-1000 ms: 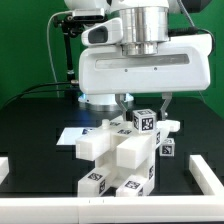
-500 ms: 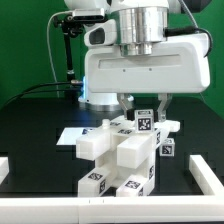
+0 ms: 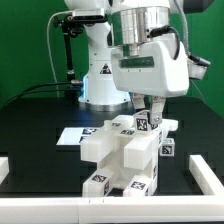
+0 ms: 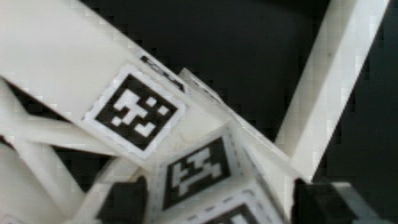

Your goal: Assemble chair

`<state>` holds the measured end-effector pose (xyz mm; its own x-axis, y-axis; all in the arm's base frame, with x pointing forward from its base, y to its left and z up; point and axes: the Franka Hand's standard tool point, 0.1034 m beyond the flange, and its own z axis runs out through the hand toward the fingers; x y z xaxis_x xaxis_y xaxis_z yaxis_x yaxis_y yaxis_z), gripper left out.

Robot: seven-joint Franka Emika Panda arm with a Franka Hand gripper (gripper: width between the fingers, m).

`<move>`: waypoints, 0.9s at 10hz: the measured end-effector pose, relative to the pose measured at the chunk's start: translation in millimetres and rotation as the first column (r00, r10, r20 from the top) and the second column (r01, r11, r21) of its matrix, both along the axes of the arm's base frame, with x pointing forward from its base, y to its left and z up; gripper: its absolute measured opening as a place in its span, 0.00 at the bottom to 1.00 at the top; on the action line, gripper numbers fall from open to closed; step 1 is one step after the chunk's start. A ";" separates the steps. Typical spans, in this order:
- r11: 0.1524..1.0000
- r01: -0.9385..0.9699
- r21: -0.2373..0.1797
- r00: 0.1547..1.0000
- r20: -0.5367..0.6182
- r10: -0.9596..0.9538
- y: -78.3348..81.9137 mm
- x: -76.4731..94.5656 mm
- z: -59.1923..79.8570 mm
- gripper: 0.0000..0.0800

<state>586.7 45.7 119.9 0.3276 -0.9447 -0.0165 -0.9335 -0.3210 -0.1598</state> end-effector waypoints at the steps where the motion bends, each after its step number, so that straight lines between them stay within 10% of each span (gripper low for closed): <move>1: 1.000 -0.028 -0.004 1.000 0.001 0.028 0.1 -0.1 -0.3 0.69; 9: 0.658 -0.746 -0.100 0.663 -0.019 0.749 7.7 0.9 -1.1 0.81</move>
Offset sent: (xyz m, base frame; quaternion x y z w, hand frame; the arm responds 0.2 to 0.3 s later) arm 0.0129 0.0274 0.0005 -0.0050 -0.0738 -0.4919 0.8675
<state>587.7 53.4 118.9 0.9232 -0.3775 0.0718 -0.3689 -0.9230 -0.1093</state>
